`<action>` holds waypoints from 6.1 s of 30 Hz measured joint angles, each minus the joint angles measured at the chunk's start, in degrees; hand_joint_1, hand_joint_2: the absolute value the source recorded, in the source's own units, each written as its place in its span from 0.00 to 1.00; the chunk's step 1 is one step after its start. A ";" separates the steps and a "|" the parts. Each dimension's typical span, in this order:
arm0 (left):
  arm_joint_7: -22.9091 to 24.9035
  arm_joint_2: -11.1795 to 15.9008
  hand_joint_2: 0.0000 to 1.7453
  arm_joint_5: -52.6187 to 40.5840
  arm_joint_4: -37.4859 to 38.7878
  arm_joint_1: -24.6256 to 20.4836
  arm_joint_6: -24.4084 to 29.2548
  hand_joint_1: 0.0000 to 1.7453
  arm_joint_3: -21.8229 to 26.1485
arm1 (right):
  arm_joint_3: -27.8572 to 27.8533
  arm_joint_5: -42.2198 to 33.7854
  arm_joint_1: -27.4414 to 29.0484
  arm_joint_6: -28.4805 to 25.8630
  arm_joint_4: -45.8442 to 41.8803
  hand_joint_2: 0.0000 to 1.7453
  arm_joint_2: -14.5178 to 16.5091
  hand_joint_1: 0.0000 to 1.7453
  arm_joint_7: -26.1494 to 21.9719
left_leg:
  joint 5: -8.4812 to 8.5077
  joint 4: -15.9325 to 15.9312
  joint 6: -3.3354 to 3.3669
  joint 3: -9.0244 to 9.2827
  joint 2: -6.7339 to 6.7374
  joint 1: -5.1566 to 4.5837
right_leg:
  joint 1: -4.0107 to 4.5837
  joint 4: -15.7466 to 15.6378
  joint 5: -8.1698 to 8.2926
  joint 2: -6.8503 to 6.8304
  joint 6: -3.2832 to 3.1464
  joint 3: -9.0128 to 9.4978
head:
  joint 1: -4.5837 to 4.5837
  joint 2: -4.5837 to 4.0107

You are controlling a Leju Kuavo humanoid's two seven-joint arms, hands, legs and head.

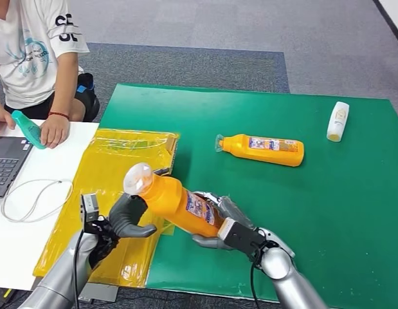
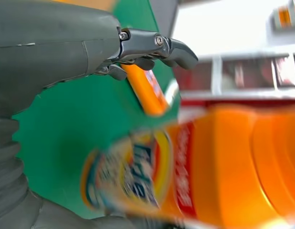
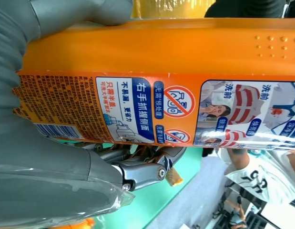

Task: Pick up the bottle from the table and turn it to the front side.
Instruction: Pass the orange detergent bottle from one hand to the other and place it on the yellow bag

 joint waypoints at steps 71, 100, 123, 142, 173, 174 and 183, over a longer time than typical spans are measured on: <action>-0.40 3.54 1.00 1.02 -4.75 -0.03 1.15 0.00 -8.26 | 0.33 18.44 0.51 -12.12 0.17 1.00 4.07 1.00 2.91 | -0.01 0.00 -0.01 -0.02 0.00 0.00 | 0.01 0.01 -0.02 0.00 -0.02 -0.06 | 0.00 -0.01; 0.04 4.85 1.00 -0.36 -4.78 -0.54 2.97 0.00 -7.35 | 2.69 21.78 1.93 -12.45 0.79 1.00 3.45 1.00 1.07 | -0.01 0.00 -0.01 -0.02 0.00 0.01 | 0.01 0.02 -0.02 0.00 -0.03 -0.05 | 0.01 0.01; 2.63 3.30 1.00 0.80 3.81 -9.87 1.20 0.00 -14.32 | 5.70 20.62 -1.88 -12.20 3.45 1.00 3.48 1.00 0.91 | 0.00 0.00 -0.01 -0.02 0.00 0.01 | 0.01 0.02 0.00 0.00 -0.02 -0.06 | 0.00 0.00; 3.14 2.97 1.00 -0.16 7.08 -12.09 4.27 0.00 -17.16 | 6.94 20.44 -4.34 -12.09 9.42 1.00 3.77 1.00 1.41 | 0.00 0.00 -0.02 -0.02 0.01 0.01 | 0.01 0.02 -0.01 0.01 -0.02 -0.08 | 0.00 0.00; 6.64 3.24 1.00 0.14 3.17 -12.93 9.82 1.00 -21.63 | 5.83 22.92 -5.47 -14.78 15.76 1.00 4.78 1.00 2.30 | 0.02 0.00 -0.04 -0.01 0.01 0.01 | 0.01 0.03 0.00 0.02 -0.03 -0.07 | 0.00 -0.01; 6.57 3.23 1.00 0.18 3.14 -12.82 9.95 1.00 -21.61 | 5.75 22.98 -5.39 -14.80 15.55 1.00 4.78 1.00 2.32 | 0.02 0.00 -0.04 -0.01 0.01 0.01 | 0.01 0.03 0.00 0.02 -0.03 -0.07 | 0.01 0.00; 6.32 3.13 1.00 -0.55 1.21 -10.79 10.93 1.00 -20.80 | 4.95 21.60 -3.40 -14.00 13.03 1.00 4.77 0.04 2.57 | 0.00 0.00 -0.03 -0.03 0.01 0.01 | 0.01 0.03 -0.01 0.02 -0.02 -0.08 | 0.00 -0.01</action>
